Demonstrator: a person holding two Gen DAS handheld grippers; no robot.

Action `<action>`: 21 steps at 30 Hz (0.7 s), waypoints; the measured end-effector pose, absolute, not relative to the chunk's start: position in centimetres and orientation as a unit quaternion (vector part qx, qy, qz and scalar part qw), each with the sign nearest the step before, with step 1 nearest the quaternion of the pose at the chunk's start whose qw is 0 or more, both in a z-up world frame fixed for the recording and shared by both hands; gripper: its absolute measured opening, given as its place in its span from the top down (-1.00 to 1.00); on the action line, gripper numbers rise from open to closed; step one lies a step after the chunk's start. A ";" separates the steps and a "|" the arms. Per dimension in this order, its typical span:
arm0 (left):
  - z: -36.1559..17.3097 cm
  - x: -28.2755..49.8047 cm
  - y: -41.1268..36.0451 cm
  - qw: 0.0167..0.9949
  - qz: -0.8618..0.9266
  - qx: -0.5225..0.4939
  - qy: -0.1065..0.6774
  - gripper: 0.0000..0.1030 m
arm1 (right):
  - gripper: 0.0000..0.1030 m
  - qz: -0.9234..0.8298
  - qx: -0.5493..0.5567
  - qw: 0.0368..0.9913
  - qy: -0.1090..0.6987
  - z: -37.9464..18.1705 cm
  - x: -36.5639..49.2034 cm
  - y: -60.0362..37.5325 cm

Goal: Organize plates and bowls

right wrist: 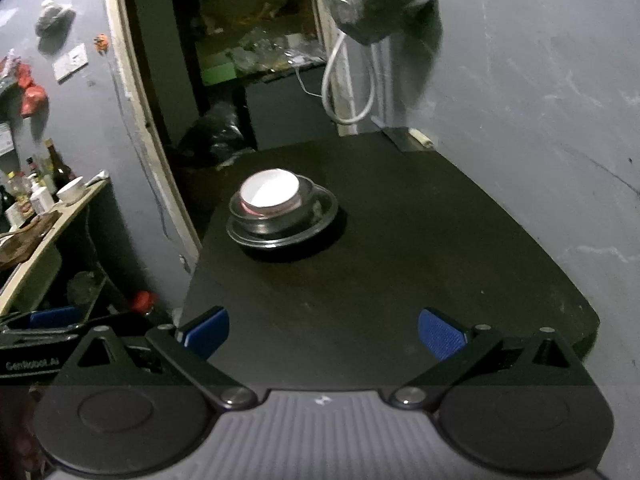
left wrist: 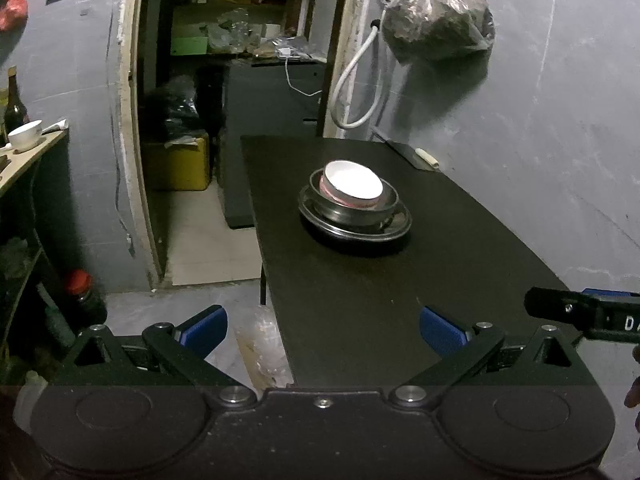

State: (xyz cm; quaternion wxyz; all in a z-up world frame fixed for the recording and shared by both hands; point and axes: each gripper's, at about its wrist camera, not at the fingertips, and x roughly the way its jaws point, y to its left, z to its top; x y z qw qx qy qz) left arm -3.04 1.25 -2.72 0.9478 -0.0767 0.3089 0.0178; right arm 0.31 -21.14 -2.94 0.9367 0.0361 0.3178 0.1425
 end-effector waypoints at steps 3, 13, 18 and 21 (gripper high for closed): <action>-3.2 -2.9 1.0 0.947 0.017 -0.063 0.315 -0.98 | -1.00 0.131 0.038 0.937 0.322 -3.4 0.4 -21.3; -3.2 -3.0 1.9 0.947 0.020 -0.070 0.312 -0.98 | -1.00 0.138 0.020 0.941 0.307 -3.4 0.3 -20.7; -3.0 -3.3 2.2 0.948 0.021 -0.072 0.309 -0.98 | -1.00 0.149 0.012 0.941 0.304 -3.4 0.4 -20.0; -3.0 -3.5 2.4 0.948 0.024 -0.074 0.308 -0.98 | -1.00 0.155 0.008 0.940 0.303 -3.3 0.4 -19.7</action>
